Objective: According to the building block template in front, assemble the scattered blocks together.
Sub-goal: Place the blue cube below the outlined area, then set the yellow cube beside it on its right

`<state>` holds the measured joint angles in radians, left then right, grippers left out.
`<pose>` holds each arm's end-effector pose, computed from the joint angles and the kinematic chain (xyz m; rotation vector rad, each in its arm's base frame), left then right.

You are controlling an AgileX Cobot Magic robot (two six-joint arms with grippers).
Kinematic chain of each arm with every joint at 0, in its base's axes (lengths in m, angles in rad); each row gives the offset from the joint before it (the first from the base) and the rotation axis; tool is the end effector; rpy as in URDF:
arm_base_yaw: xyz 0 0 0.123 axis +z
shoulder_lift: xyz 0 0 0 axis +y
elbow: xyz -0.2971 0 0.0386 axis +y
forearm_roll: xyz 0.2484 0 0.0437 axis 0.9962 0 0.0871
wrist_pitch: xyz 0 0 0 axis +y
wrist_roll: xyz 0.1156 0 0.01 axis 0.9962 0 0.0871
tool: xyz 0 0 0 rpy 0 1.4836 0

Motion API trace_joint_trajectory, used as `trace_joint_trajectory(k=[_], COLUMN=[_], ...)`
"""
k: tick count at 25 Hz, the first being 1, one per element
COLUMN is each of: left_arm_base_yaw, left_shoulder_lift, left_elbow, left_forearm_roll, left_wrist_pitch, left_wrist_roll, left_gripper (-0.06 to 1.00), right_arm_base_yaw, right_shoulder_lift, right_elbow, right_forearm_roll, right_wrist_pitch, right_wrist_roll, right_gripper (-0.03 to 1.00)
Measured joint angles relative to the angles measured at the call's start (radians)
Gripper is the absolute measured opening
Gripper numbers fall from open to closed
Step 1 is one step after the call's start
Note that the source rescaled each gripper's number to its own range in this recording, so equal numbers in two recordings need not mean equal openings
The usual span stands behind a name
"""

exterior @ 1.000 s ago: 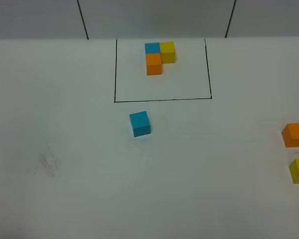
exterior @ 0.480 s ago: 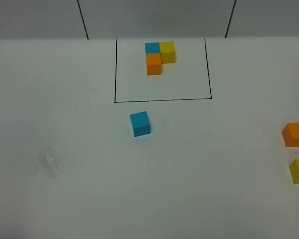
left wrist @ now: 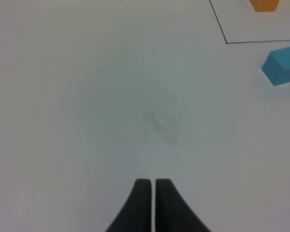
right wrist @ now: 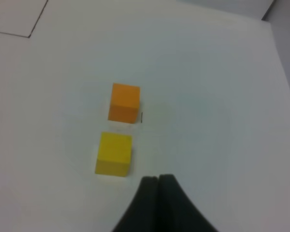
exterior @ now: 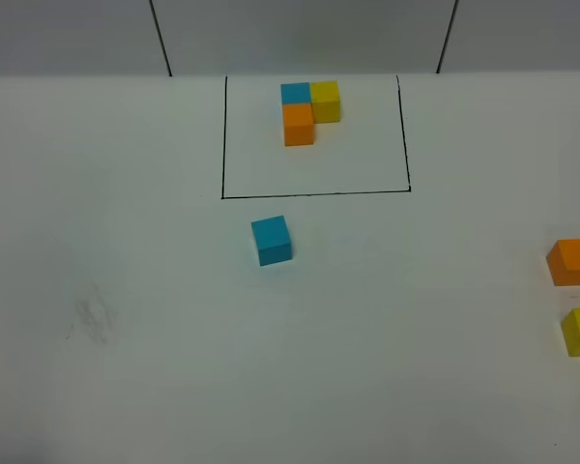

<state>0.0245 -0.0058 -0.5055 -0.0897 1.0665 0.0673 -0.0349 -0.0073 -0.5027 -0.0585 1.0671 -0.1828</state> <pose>0.0014 -0.0091 0.2674 0.0486 2.0353 -0.0496 0.0012 -0.0060 0.2663 -0.1479 2.0402 -0.2061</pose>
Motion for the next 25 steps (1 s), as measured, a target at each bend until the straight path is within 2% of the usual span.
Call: trace_joint_trajectory(k=[25], left_arm_base_yaw=[0.000], left_shoulder_lift=[0.000], left_elbow=[0.000], left_forearm_roll=[0.000], left_wrist_pitch=[0.000], left_wrist_roll=[0.000], left_gripper=[0.00], right_arm_base_yaw=[0.000], right_shoulder_lift=[0.000], right_elbow=[0.000], right_forearm_roll=[0.000], right_wrist_pitch=[0.000], right_wrist_roll=[0.000], right_gripper=[0.00])
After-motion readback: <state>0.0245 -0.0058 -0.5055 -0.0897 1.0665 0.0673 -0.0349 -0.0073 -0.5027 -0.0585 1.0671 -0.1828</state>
